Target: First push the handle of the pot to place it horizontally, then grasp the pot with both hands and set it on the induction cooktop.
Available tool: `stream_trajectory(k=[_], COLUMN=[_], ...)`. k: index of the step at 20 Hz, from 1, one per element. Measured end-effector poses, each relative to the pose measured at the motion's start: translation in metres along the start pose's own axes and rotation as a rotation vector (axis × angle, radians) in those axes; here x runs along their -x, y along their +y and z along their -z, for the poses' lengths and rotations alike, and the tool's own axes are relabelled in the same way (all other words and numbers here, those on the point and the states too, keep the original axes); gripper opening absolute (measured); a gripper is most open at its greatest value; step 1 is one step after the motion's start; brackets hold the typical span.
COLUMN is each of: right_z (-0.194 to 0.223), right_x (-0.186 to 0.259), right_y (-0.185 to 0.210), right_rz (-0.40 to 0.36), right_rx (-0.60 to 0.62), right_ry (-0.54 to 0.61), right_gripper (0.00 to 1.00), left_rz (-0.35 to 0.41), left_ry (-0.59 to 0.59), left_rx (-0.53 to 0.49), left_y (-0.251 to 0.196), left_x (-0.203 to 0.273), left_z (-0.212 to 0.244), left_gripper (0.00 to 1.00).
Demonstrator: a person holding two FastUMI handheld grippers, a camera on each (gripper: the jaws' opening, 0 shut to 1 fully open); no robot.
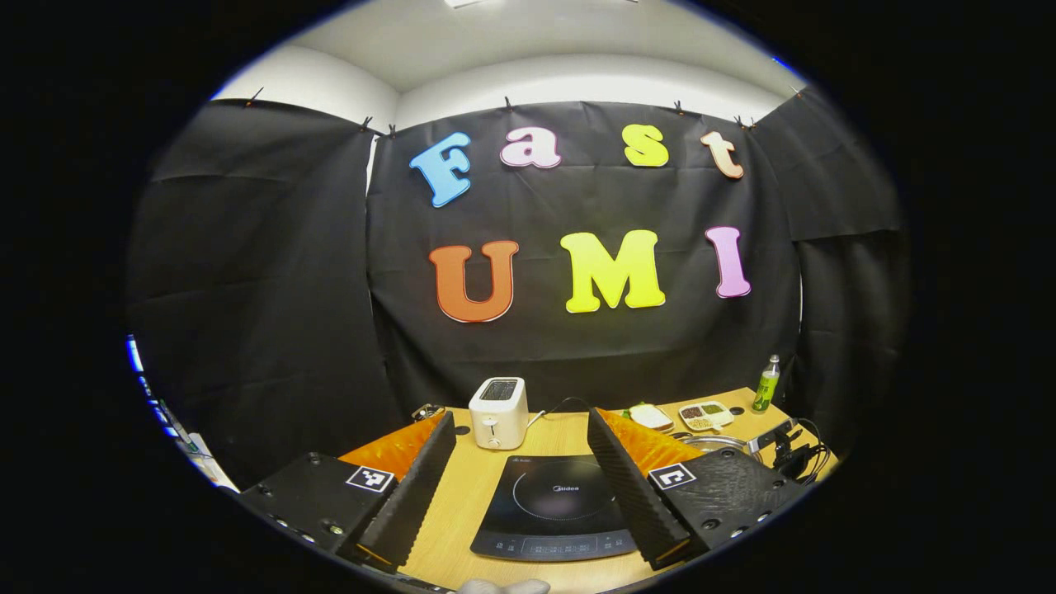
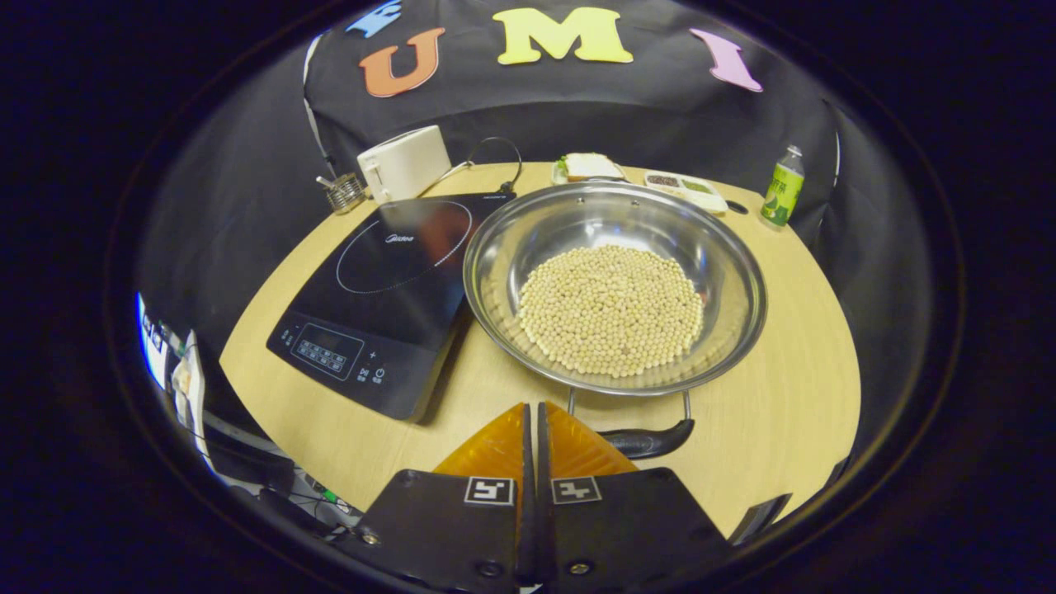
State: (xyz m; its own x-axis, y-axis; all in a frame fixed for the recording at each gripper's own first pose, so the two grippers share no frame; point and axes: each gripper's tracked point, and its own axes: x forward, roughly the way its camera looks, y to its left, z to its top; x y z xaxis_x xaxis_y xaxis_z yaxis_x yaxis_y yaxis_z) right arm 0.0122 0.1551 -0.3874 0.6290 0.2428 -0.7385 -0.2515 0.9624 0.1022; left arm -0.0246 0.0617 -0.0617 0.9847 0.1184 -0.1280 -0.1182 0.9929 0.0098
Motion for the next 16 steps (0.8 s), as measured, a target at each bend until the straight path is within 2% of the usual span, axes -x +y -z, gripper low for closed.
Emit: stream_trajectory(k=[6,7,8,15,16], right_z=[0.004,0.006,0.006,0.009,0.009], right_x=[0.002,0.003,0.004,0.009,0.010], right_y=[-0.013,-0.017,-0.021,-0.054,-0.059], right_rz=[-0.002,0.000,0.003,0.024,0.026], right_rx=[0.001,0.004,0.004,-0.013,-0.018], right_ry=[0.013,0.017,0.018,0.024,0.024], right_gripper=[0.04,0.00,0.04,0.04,0.00], left_rz=[-0.014,-0.015,-0.018,-0.021,-0.022], left_ry=[0.004,0.003,0.005,0.007,0.006], left_rx=[0.016,0.015,0.015,0.014,0.013], left_y=[-0.003,-0.003,-0.004,-0.016,-0.018], left_x=[0.003,0.004,0.004,0.003,0.002], left_z=[0.001,0.001,0.001,0.001,0.001], left_gripper=[0.96,0.96,0.96,0.96,0.96])
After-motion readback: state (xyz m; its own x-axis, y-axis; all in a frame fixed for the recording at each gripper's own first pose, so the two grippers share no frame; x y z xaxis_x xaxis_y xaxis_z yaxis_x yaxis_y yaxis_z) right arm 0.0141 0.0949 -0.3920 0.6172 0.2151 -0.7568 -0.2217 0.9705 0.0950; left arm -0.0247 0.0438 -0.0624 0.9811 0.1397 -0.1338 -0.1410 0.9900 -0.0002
